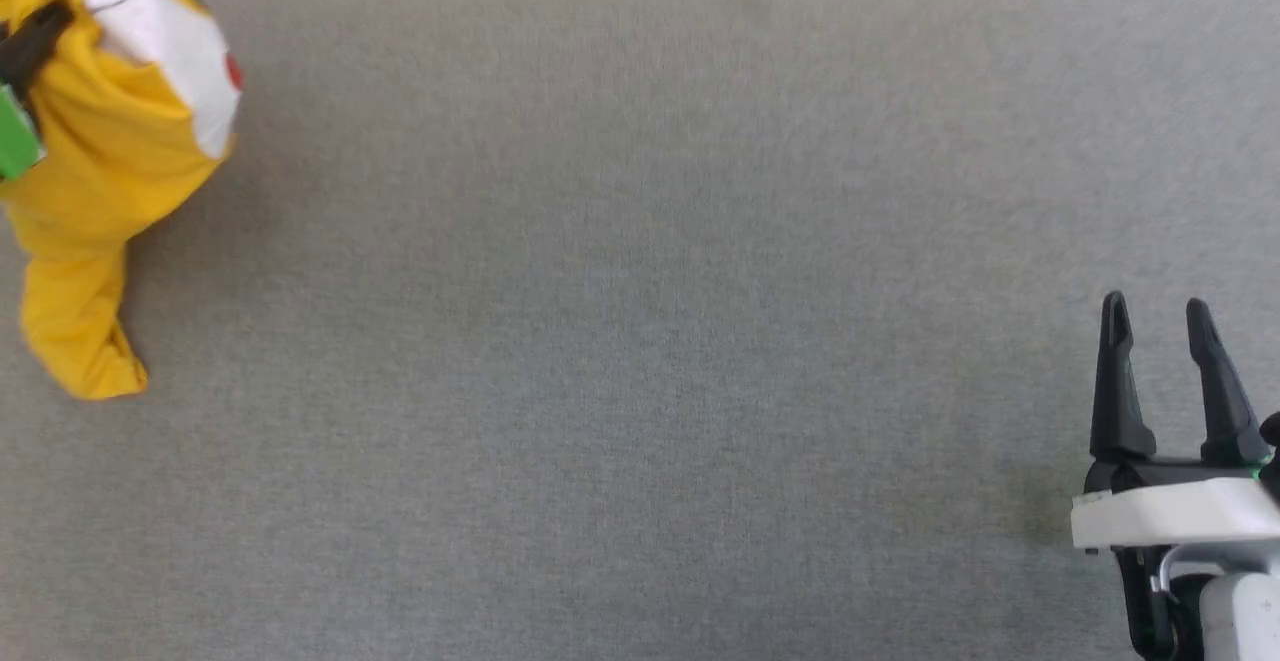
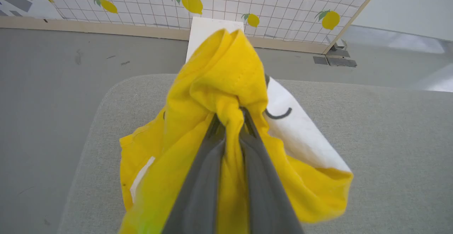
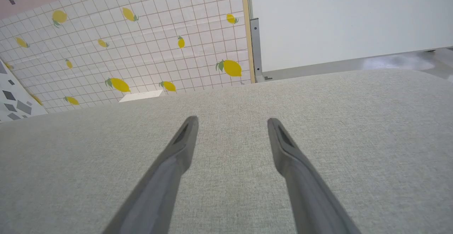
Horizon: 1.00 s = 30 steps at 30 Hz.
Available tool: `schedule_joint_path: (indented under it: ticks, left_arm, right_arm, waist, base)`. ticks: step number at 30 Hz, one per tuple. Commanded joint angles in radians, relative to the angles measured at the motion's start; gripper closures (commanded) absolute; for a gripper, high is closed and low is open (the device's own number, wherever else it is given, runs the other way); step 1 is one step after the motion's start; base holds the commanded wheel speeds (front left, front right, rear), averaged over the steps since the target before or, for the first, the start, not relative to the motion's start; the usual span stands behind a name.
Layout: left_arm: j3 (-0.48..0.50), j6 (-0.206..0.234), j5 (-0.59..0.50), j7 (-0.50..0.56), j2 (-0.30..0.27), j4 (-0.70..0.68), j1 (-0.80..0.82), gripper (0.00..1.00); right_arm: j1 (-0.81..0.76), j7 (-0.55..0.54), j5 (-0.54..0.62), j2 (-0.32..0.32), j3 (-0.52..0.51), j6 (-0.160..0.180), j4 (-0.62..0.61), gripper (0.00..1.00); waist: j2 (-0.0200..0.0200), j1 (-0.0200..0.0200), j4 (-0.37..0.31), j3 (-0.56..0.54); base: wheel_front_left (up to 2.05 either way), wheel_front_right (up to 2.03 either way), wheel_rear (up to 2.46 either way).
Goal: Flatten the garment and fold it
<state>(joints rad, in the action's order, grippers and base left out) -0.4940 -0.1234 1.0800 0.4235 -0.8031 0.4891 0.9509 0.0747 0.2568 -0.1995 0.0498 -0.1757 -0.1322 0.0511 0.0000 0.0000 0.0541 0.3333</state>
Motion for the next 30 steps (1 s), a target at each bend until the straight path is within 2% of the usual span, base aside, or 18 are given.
schedule_joint_path:
  ticks: [1,8,18,25,30]
  left_arm:
    - [-0.008,-0.007,0.002,-0.011,-0.003,-0.03,0.027,1.0]
    - [-0.045,-0.007,0.036,-0.004,0.032,-0.207,0.048,1.0]
    - [-0.096,-0.006,0.035,-0.018,0.13,-0.438,0.072,1.0]
    - [-0.194,-0.006,0.02,0.009,0.212,-0.611,0.044,1.0]
    - [-0.277,-0.006,-0.033,-0.002,0.262,-0.686,0.017,1.0]
  right_arm:
    - [-0.014,0.005,-0.01,0.0,-0.002,0.002,0.007,0.0]
    - [-0.044,0.005,-0.03,0.0,-0.003,0.002,0.029,0.0]
    - [-0.084,0.005,-0.05,0.0,0.002,0.002,0.055,0.0]
    - [-0.112,0.005,-0.053,0.0,-0.001,0.002,0.064,0.0]
    - [-0.117,0.005,-0.054,0.0,-0.009,0.002,0.06,0.0]
  waist:
    - [0.0,0.0,-0.004,-0.09]
    - [0.0,0.0,-0.008,-0.173]
    - [0.0,0.0,-0.054,-0.274]
    - [0.0,0.0,-0.1,-0.319]
    - [0.0,0.0,-0.122,-0.31]
  base:
    - [0.0,0.0,0.0]
    - [0.0,0.0,0.0]
    - [0.0,0.0,0.0]
    - [0.0,0.0,0.0]
    - [0.0,0.0,0.0]
